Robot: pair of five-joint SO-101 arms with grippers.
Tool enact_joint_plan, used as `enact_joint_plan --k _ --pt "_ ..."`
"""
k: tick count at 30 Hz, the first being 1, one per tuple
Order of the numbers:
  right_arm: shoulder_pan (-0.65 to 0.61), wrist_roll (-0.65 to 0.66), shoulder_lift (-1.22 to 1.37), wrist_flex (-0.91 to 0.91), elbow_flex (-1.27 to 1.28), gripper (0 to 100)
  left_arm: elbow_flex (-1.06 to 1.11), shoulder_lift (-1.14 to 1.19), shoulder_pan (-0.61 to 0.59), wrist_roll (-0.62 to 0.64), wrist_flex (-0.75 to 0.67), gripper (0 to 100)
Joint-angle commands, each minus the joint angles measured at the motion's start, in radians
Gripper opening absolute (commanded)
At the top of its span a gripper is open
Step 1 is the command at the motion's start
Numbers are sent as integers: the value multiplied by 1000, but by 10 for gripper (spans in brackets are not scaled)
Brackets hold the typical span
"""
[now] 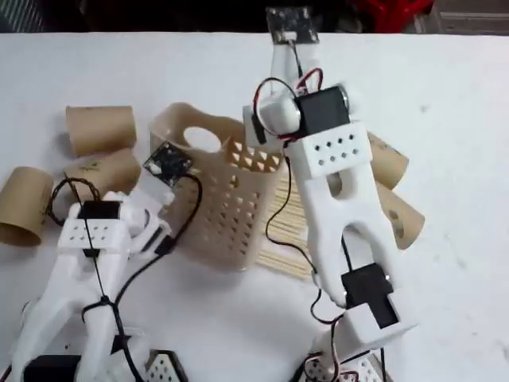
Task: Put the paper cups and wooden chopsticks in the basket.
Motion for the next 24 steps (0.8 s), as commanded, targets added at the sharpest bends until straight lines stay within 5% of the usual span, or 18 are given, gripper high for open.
enact_joint_plan --k 1,6,10,24 --pt "27 -3 -5 -2 95 241 72 36 -1 -8 -12 267" --pt "35 -2 -5 -68 232 226 72 36 -1 -6 -12 267" --pt "35 41 -13 -131 265 17 72 36 -1 -5 -12 267" --pt "25 135 -150 18 83 15 72 36 -2 0 -23 267"
